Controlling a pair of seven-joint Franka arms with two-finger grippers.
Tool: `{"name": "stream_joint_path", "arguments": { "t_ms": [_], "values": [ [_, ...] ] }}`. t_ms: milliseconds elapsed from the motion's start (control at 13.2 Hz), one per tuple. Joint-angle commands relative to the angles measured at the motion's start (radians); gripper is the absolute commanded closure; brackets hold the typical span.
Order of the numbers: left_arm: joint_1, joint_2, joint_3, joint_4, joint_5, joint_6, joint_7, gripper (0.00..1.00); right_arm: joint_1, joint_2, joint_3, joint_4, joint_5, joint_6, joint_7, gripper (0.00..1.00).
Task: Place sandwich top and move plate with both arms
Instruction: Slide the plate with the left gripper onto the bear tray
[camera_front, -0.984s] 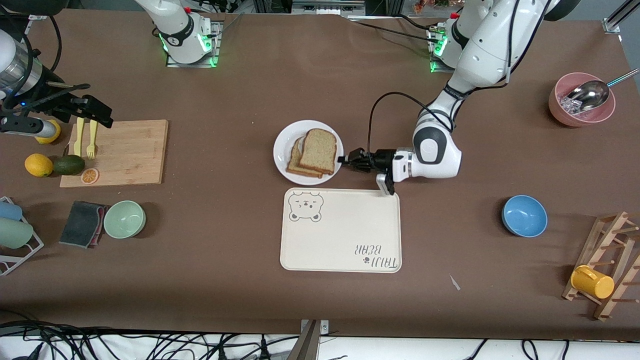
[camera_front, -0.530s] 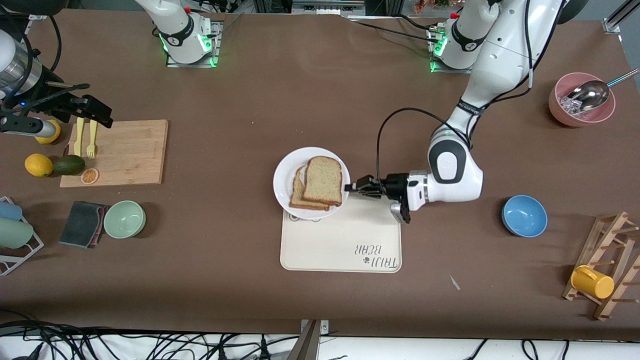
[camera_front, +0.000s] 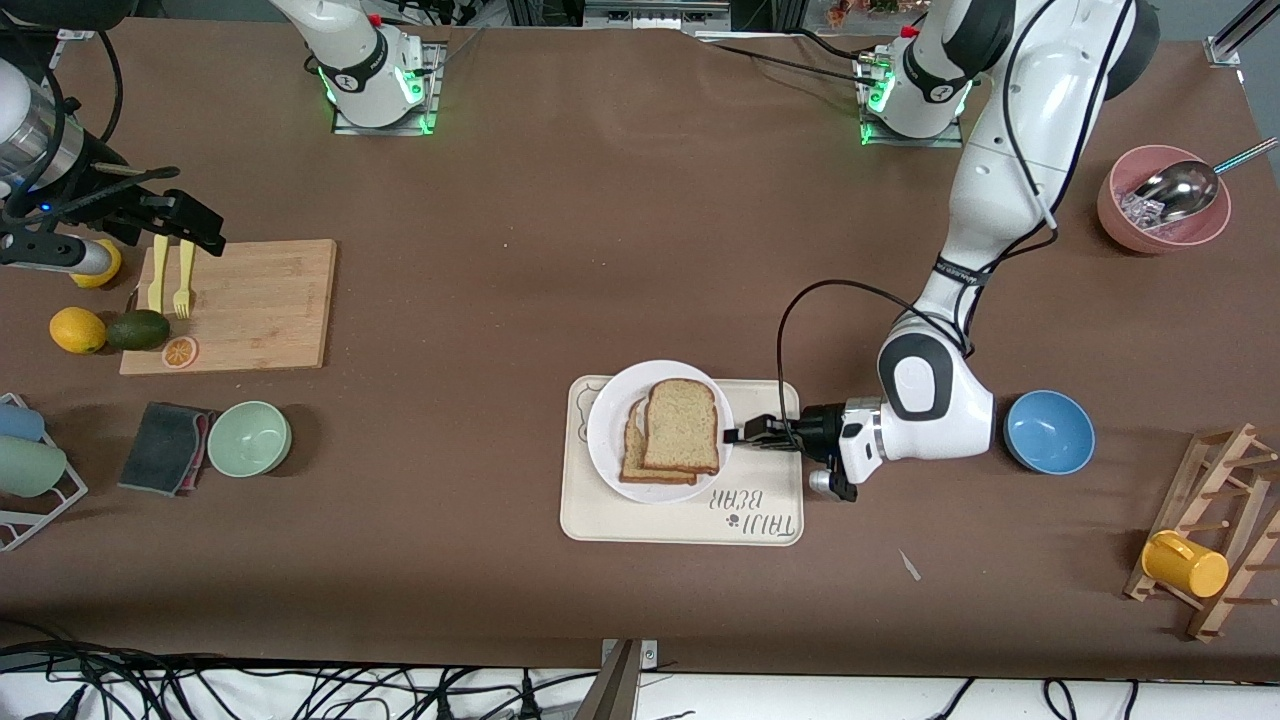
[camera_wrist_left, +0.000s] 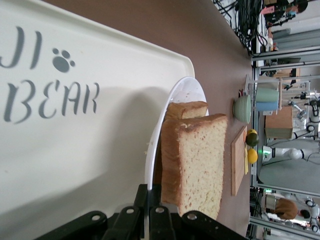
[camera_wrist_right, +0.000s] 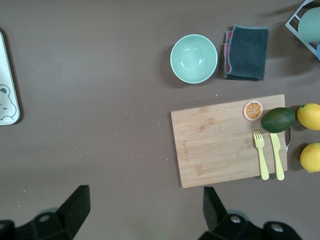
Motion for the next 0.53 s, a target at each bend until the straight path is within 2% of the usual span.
{"name": "stream_joint_path", "arguments": {
  "t_ms": [0,454],
  "values": [
    [0.003,0.055,-0.01,0.104,0.025,-0.009,-0.075,1.0,0.002,0.006,0.0,0.027,-0.005,-0.019,-0.007,0.0],
    [0.01,0.091,-0.01,0.11,0.024,0.001,-0.063,1.0,0.002,0.006,0.0,0.027,-0.006,-0.018,-0.002,0.0]
  ]
}}
